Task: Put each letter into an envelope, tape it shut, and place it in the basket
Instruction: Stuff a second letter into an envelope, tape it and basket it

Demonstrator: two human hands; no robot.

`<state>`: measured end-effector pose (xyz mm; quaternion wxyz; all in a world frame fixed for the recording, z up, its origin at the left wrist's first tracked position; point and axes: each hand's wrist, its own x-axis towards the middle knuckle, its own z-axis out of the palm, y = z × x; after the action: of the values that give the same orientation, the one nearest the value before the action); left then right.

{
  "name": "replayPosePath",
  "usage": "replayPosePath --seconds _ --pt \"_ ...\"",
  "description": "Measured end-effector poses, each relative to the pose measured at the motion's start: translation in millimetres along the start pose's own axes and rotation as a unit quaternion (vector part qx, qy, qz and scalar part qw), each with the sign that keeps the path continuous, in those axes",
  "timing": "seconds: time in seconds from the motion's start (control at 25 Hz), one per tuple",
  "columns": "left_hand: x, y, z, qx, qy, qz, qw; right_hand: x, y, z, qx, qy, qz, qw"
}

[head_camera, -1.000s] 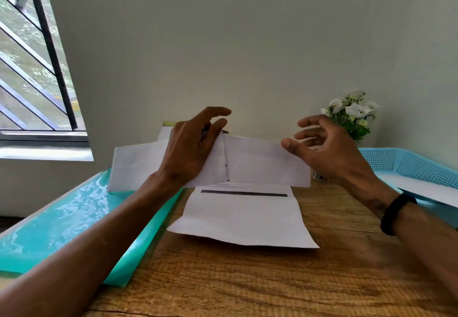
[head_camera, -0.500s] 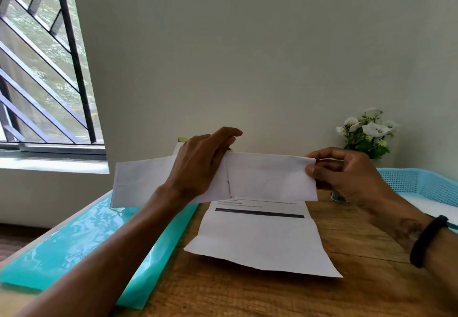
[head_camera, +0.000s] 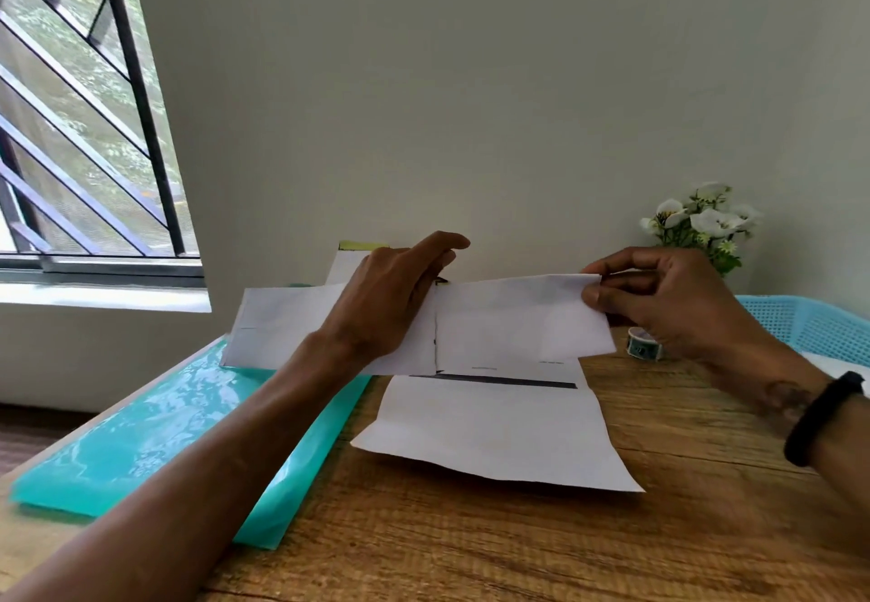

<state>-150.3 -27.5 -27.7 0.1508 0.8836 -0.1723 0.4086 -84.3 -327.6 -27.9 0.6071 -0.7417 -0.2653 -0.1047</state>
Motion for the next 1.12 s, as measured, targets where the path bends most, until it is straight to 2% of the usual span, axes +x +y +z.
replayPosePath --seconds 0.28,0.4,0.48,0.56,0.64,0.72,0.84,1.12 --pt "0 4 5 -0.021 0.049 -0.02 0.998 -11 15 27 0.085 0.026 0.048 0.995" --pt "5 5 -1 -0.023 0.035 -0.022 0.999 -10 16 30 0.098 0.035 0.06 0.993" --pt "9 0 -10 -0.003 -0.005 -0.007 1.0 -8 15 27 0.13 0.06 0.071 0.987" --pt "11 -11 -19 0.033 -0.08 -0.002 0.996 -6 15 22 0.165 0.085 0.084 0.979" --pt "10 -19 -20 0.1 -0.16 -0.006 0.982 -4 15 16 0.177 0.099 0.094 0.975" --pt "6 -25 -15 0.159 -0.197 -0.016 0.967 -2 16 13 0.165 0.106 0.099 0.976" --pt "2 -27 -6 0.174 -0.169 -0.004 0.97 -2 17 13 0.145 0.107 0.088 0.98" --pt "-7 0 24 0.155 -0.108 0.098 0.977 -12 14 35 0.139 0.061 0.046 0.987"
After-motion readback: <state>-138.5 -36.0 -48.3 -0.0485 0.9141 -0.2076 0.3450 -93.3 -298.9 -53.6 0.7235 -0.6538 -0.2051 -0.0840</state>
